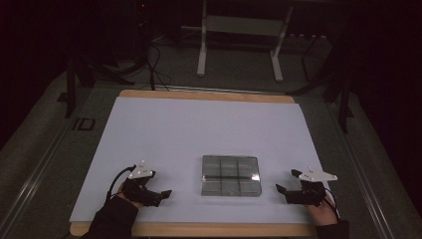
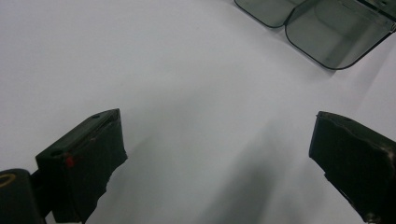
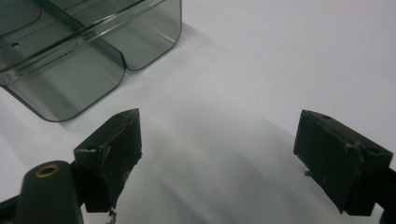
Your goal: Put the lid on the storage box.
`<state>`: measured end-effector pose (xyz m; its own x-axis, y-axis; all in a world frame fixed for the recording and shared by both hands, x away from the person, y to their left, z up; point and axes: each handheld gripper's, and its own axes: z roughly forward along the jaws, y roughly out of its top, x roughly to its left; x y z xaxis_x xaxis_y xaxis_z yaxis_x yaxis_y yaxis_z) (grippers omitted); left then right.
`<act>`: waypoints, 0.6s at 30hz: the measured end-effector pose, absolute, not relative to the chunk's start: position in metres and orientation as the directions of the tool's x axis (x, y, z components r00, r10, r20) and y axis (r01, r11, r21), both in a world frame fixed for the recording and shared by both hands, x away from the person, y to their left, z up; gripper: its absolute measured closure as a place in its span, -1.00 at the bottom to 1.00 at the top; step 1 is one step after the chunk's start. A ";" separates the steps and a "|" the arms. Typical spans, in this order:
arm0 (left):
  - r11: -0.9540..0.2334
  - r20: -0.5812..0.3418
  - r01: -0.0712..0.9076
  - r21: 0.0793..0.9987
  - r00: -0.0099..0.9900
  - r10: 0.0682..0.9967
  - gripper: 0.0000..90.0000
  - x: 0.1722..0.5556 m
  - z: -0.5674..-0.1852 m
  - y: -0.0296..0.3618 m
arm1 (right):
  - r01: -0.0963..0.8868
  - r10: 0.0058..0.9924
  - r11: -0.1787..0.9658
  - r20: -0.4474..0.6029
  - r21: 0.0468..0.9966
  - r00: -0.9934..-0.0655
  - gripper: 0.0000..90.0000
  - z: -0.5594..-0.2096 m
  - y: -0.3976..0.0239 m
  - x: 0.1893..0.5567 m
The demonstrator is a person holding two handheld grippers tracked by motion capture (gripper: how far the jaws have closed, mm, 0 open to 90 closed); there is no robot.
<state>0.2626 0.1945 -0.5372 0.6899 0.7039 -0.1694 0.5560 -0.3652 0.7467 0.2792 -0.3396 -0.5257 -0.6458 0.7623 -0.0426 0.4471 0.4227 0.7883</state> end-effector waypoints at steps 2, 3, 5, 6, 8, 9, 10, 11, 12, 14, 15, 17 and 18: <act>-0.365 -0.161 0.552 0.750 0.687 0.708 -0.89 0.262 -0.537 0.195 | 0.445 0.767 0.417 -0.044 0.793 -0.640 -0.67 -0.526 -0.341 0.277; -0.365 -0.158 0.551 0.751 0.685 0.711 -0.89 0.261 -0.538 0.196 | 0.445 0.770 0.418 -0.050 0.792 -0.636 -0.67 -0.526 -0.341 0.277; -0.357 -0.157 0.552 0.754 0.678 0.718 -0.89 0.260 -0.539 0.196 | 0.443 0.771 0.422 -0.056 0.791 -0.634 -0.67 -0.527 -0.341 0.276; -0.357 -0.156 0.553 0.753 0.677 0.719 -0.89 0.260 -0.540 0.196 | 0.445 0.772 0.424 -0.058 0.789 -0.633 -0.67 -0.528 -0.341 0.276; -0.355 -0.158 0.553 0.754 0.677 0.719 -0.89 0.259 -0.540 0.196 | 0.440 0.771 0.432 -0.069 0.787 -0.633 -0.67 -0.529 -0.340 0.276; -0.351 -0.159 0.551 0.757 0.677 0.719 -0.89 0.259 -0.540 0.197 | 0.442 0.771 0.436 -0.072 0.784 -0.633 -0.67 -0.529 -0.339 0.276; -0.351 -0.158 0.550 0.758 0.677 0.719 -0.89 0.259 -0.540 0.197 | 0.439 0.772 0.440 -0.080 0.784 -0.631 -0.67 -0.530 -0.339 0.276; -0.348 -0.159 0.551 0.759 0.674 0.721 -0.89 0.259 -0.540 0.197 | 0.439 0.773 0.442 -0.084 0.782 -0.629 -0.67 -0.530 -0.338 0.276; -0.345 -0.160 0.552 0.759 0.671 0.724 -0.89 0.259 -0.540 0.197 | 0.443 0.774 0.442 -0.082 0.780 -0.628 -0.67 -0.530 -0.338 0.276; -0.345 -0.156 0.549 0.762 0.671 0.725 -0.89 0.258 -0.540 0.197 | 0.442 0.779 0.444 -0.092 0.780 -0.620 -0.67 -0.531 -0.338 0.276; -0.344 -0.153 0.547 0.763 0.670 0.727 -0.89 0.258 -0.540 0.197 | 0.445 0.782 0.443 -0.092 0.779 -0.616 -0.67 -0.532 -0.338 0.276; -0.347 -0.139 0.538 0.768 0.669 0.730 -0.89 0.257 -0.540 0.196 | 0.448 0.784 0.444 -0.095 0.776 -0.613 -0.67 -0.533 -0.338 0.276; -0.350 -0.134 0.535 0.769 0.669 0.731 -0.89 0.256 -0.540 0.196 | 0.448 0.785 0.444 -0.097 0.776 -0.612 -0.67 -0.534 -0.339 0.276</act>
